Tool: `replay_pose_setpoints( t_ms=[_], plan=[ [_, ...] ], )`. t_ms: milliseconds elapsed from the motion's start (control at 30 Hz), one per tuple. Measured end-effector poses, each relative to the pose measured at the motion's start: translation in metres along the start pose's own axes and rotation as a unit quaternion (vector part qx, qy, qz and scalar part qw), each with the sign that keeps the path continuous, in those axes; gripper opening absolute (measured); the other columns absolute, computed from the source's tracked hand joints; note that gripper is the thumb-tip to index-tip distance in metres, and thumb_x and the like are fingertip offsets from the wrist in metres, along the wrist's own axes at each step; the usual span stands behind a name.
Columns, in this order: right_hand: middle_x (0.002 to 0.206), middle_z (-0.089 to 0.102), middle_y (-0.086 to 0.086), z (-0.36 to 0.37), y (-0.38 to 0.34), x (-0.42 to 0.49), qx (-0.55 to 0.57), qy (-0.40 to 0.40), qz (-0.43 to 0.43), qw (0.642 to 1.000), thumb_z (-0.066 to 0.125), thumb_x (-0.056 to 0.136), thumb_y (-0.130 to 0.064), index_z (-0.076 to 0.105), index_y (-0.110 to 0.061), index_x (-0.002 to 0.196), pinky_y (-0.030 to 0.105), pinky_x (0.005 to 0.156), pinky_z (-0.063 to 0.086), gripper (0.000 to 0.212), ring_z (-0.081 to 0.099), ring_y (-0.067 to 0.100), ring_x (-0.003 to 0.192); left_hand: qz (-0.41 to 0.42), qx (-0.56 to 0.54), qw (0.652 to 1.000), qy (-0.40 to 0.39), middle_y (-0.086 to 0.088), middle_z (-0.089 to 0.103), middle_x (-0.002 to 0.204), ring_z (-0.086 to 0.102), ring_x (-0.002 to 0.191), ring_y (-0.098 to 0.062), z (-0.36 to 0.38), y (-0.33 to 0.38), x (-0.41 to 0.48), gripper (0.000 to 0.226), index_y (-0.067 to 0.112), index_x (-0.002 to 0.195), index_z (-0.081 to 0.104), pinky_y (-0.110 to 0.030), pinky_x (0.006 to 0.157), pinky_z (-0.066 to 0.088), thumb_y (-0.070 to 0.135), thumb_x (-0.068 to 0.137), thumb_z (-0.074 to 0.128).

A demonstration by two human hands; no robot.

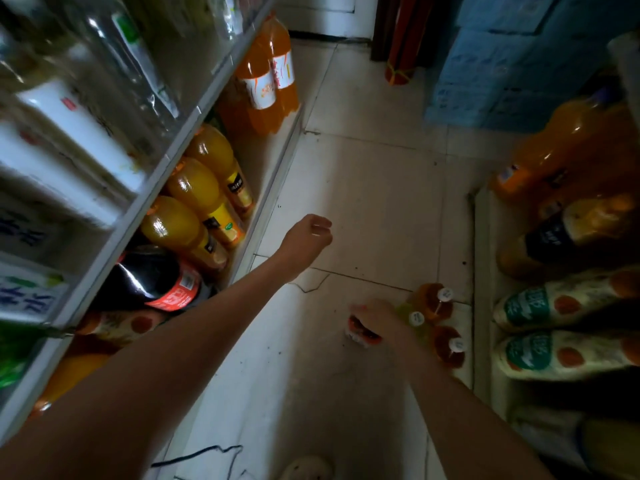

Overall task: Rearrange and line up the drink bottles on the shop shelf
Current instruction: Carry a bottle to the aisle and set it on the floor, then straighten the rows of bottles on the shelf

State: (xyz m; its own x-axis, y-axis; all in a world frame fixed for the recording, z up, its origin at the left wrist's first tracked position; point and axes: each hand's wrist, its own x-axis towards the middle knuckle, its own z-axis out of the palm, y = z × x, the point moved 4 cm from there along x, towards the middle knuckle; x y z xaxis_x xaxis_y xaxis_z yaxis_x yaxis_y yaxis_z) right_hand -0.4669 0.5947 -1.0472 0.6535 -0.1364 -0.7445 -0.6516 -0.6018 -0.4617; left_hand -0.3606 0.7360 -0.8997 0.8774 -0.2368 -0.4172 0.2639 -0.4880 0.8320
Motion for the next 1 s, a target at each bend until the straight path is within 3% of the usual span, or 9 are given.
replay_pose_setpoints(
  t_ms=[100, 167, 233, 333, 633, 700, 800, 900, 1000],
  plan=[
    [0.105, 0.058, 0.007, -0.075, -0.063, -0.077, 0.075, 0.075, -0.043, 0.993, 0.043, 0.096, -0.034, 0.056, -0.006, 0.116, 0.02, 0.065, 0.042, 0.037, 0.057, 0.02, 0.087, 0.018, -0.016, 1.0, -0.012, -0.005, 0.06, 0.116, 0.057, 0.107, -0.019, -0.008, 0.075, -0.03, 0.028, 0.009, 0.118, 0.059, -0.036, 0.097, 0.047, 0.009, 0.092, 0.052],
    [0.103, 0.061, 0.008, -0.139, -0.103, -0.139, 0.145, 0.135, -0.074, 0.977, 0.046, 0.096, -0.025, 0.06, -0.007, 0.112, 0.022, 0.069, 0.041, 0.028, 0.059, 0.022, 0.089, 0.04, -0.04, 0.998, -0.022, -0.005, 0.063, 0.114, 0.06, 0.105, -0.019, -0.013, 0.142, -0.056, 0.027, 0.008, 0.118, 0.061, -0.034, 0.094, 0.048, 0.018, 0.096, 0.048],
    [0.084, 0.065, 0.005, -0.204, -0.135, -0.206, 0.269, 0.174, -0.104, 0.942, 0.05, 0.095, -0.021, 0.063, -0.008, 0.105, 0.025, 0.061, 0.048, 0.021, 0.061, 0.016, 0.07, 0.069, -0.073, 0.994, -0.03, -0.005, 0.064, 0.112, 0.061, 0.102, -0.017, -0.022, 0.216, -0.084, 0.031, 0.009, 0.118, 0.061, -0.032, 0.09, 0.049, 0.026, 0.099, 0.043],
    [0.067, 0.063, 0.0, -0.295, -0.178, -0.313, 0.355, 0.206, -0.167, 0.897, 0.052, 0.094, -0.018, 0.064, -0.008, 0.095, 0.019, 0.049, 0.048, 0.016, 0.061, 0.009, 0.053, 0.121, -0.117, 0.985, -0.048, -0.003, 0.064, 0.106, 0.062, 0.095, -0.014, -0.037, 0.329, -0.13, 0.026, 0.013, 0.116, 0.061, -0.027, 0.084, 0.049, 0.024, 0.099, 0.044],
    [0.061, 0.065, 0.001, -0.445, -0.252, -0.55, 0.479, 0.31, -0.276, 0.774, 0.046, 0.097, -0.015, 0.065, -0.01, 0.085, 0.018, 0.045, 0.046, 0.023, 0.061, 0.009, 0.051, 0.281, -0.132, 0.928, -0.203, -0.009, 0.064, 0.099, 0.062, 0.088, -0.016, -0.051, 0.582, -0.247, 0.023, 0.006, 0.116, 0.06, -0.025, 0.074, 0.053, 0.008, 0.097, 0.048],
    [0.057, 0.064, 0.0, -0.466, -0.258, -0.611, 0.492, 0.357, -0.285, 0.741, 0.044, 0.098, -0.014, 0.065, -0.006, 0.089, 0.018, 0.045, 0.046, 0.024, 0.06, 0.008, 0.048, 0.33, -0.113, 0.903, -0.25, -0.004, 0.064, 0.094, 0.062, 0.082, -0.012, -0.048, 0.627, -0.28, 0.019, 0.012, 0.108, 0.062, -0.025, 0.071, 0.054, 0.014, 0.099, 0.045],
    [0.06, 0.063, 0.005, -0.485, -0.258, -0.706, 0.465, 0.443, -0.302, 0.704, 0.042, 0.098, -0.011, 0.064, 0.003, 0.098, 0.018, 0.047, 0.046, 0.026, 0.059, 0.011, 0.049, 0.41, -0.084, 0.852, -0.314, 0.007, 0.067, 0.092, 0.063, 0.088, -0.01, -0.04, 0.684, -0.34, 0.022, 0.029, 0.096, 0.066, -0.031, 0.082, 0.052, 0.024, 0.099, 0.045],
    [0.068, 0.065, 0.009, -0.492, -0.26, -0.793, 0.385, 0.547, -0.273, 0.691, 0.044, 0.097, -0.013, 0.065, 0.0, 0.095, 0.022, 0.052, 0.047, 0.025, 0.062, 0.018, 0.058, 0.498, -0.077, 0.788, -0.353, 0.02, 0.069, 0.09, 0.064, 0.087, 0.004, -0.038, 0.732, -0.407, 0.022, 0.046, 0.088, 0.067, -0.01, 0.07, 0.047, 0.031, 0.095, 0.052],
    [0.076, 0.067, 0.005, -0.491, -0.26, -0.883, 0.257, 0.672, -0.249, 0.648, 0.051, 0.093, -0.016, 0.066, -0.011, 0.087, 0.036, 0.067, 0.052, 0.017, 0.065, 0.022, 0.074, 0.57, -0.118, 0.721, -0.375, 0.021, 0.07, 0.092, 0.064, 0.088, 0.006, -0.039, 0.77, -0.484, 0.017, 0.051, 0.088, 0.066, -0.006, 0.069, 0.045, 0.038, 0.083, 0.058]
  ],
)
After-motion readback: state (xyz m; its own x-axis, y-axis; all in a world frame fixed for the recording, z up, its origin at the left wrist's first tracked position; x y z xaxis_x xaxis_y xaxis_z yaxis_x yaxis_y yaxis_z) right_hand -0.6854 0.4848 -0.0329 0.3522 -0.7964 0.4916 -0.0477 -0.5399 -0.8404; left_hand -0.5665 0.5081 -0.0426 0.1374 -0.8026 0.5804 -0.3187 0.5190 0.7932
